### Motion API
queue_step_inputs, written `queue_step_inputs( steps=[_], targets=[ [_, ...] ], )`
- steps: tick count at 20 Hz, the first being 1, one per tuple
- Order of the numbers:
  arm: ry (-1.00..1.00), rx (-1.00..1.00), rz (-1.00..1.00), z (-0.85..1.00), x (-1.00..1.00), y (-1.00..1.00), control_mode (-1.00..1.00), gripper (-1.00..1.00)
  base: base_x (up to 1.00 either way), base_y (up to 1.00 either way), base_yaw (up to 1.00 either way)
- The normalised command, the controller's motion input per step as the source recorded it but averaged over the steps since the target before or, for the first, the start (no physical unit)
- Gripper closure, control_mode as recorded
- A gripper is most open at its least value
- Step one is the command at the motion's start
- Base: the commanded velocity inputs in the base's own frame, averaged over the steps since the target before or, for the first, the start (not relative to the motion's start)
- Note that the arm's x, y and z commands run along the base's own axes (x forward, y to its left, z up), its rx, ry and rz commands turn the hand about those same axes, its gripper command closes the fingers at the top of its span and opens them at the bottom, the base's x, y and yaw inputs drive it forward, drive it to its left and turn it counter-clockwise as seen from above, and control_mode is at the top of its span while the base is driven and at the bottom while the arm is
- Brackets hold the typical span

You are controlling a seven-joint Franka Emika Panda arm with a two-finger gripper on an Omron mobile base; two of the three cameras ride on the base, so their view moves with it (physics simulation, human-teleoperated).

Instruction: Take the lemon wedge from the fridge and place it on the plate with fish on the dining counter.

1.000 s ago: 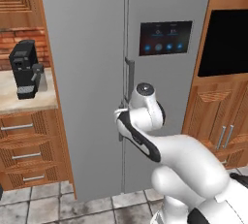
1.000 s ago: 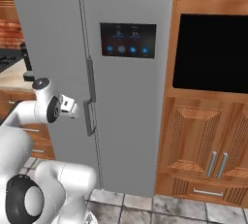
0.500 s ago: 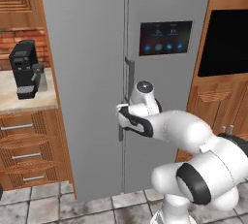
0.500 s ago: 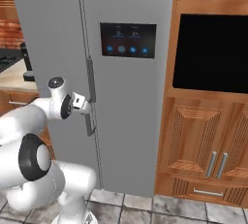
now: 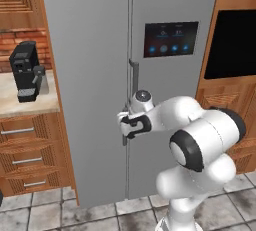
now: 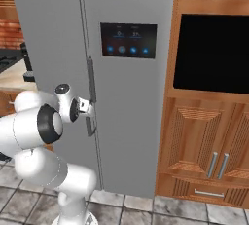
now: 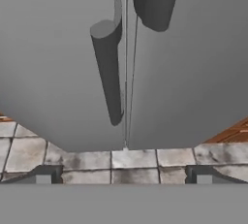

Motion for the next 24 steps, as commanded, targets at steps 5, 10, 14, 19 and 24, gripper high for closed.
queue_step_inputs(
  steps=[5,10,14,19,24],
  targets=[
    [-0.12,0.00,0.00,-0.27,0.21,0.03,-1.00,-1.00,0.00,0.00,0.00],
    [-0.13,0.05,0.00,-0.13,0.34,0.00,-1.00,-1.00,0.00,0.00,0.00],
    [-0.12,0.11,0.00,-0.10,0.30,0.05,-1.00,-1.00,0.00,0.00,0.00],
    [0.02,0.02,0.00,-0.02,0.27,0.20,-1.00,-1.00,0.00,0.00,0.00],
    [0.14,-0.06,0.00,0.00,0.24,0.19,-1.00,-1.00,0.00,0.00,0.00]
  ],
)
